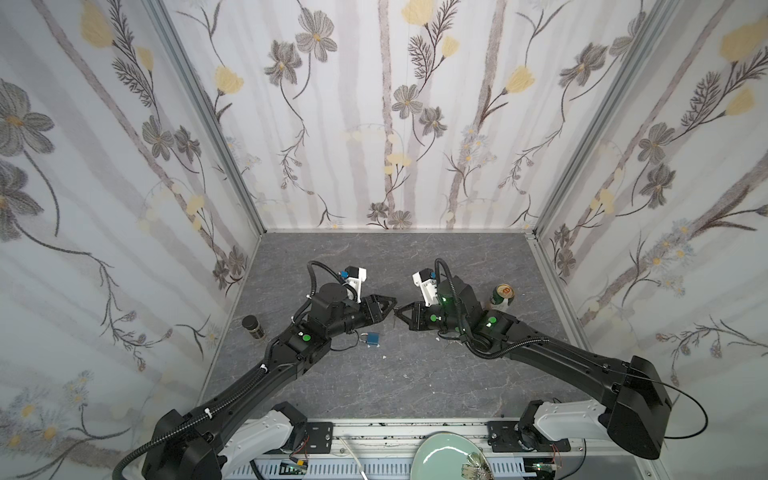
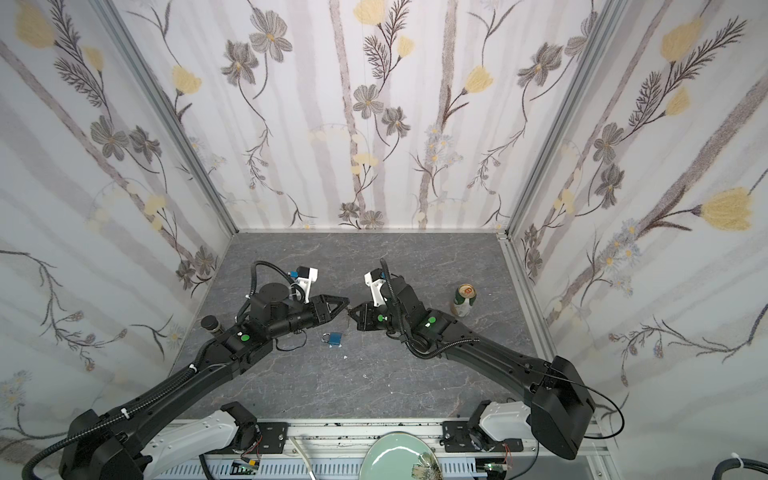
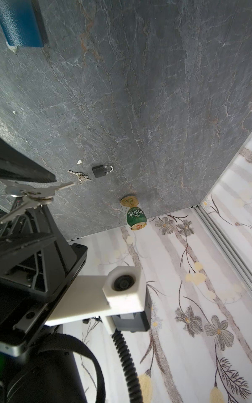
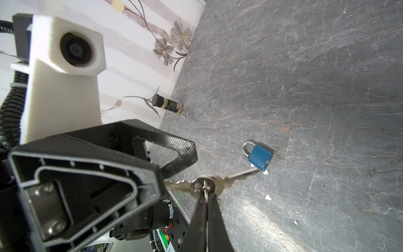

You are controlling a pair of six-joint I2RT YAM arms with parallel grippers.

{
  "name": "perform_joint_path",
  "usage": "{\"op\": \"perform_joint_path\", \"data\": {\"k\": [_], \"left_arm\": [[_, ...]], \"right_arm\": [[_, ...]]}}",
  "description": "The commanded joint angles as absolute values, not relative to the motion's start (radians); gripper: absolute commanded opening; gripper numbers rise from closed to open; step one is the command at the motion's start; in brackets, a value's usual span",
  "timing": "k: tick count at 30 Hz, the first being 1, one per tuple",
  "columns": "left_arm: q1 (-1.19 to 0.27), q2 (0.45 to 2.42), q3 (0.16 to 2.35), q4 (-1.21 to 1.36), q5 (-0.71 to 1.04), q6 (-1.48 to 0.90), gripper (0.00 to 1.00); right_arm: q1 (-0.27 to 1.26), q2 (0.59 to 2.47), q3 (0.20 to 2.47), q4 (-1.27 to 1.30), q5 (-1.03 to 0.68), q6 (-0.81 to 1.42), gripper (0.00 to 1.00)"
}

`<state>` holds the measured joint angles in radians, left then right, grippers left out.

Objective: Unlock with the key

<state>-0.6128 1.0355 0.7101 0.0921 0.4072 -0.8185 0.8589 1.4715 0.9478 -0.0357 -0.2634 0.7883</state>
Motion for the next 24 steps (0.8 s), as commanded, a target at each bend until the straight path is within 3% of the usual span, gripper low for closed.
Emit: {"op": "perform_joint_path", "data": {"k": [1,4,6,10,13,16,19,24], "left_arm": [[-0.620,1.040,0.717,0.100,0.400,-0.809,0.39],[-0.630,1.048,0.722,0.095,0.397,-0.806,0.29],[-0.637,1.051,0.725,0.087,0.393,-0.798,0.15],[-0.640,1.047,0.726,0.076,0.376,-0.789,0.00],[-0.641,1.042,0.735,0.053,0.362,-0.771,0.00],[-0.640,1.040,0.757,0.007,0.350,-0.738,0.00],[-0.638,1.049,0.797,-0.069,0.330,-0.679,0.00],[-0.629,1.100,0.874,-0.141,0.387,-0.604,0.00]], "right_arm": [[0.856,1.466,0.946,0.011,-0.275,0.802,0.00],[0.853,1.467,0.944,0.011,-0.275,0.808,0.00],[0.850,1.465,0.943,0.011,-0.275,0.810,0.00],[0.849,1.460,0.940,0.014,-0.279,0.810,0.00],[0.846,1.453,0.932,0.018,-0.284,0.805,0.00],[0.836,1.433,0.907,0.029,-0.291,0.794,0.20],[0.795,1.390,0.856,0.054,-0.288,0.775,0.31],[0.739,1.297,0.761,0.179,-0.332,0.739,0.35]]}}
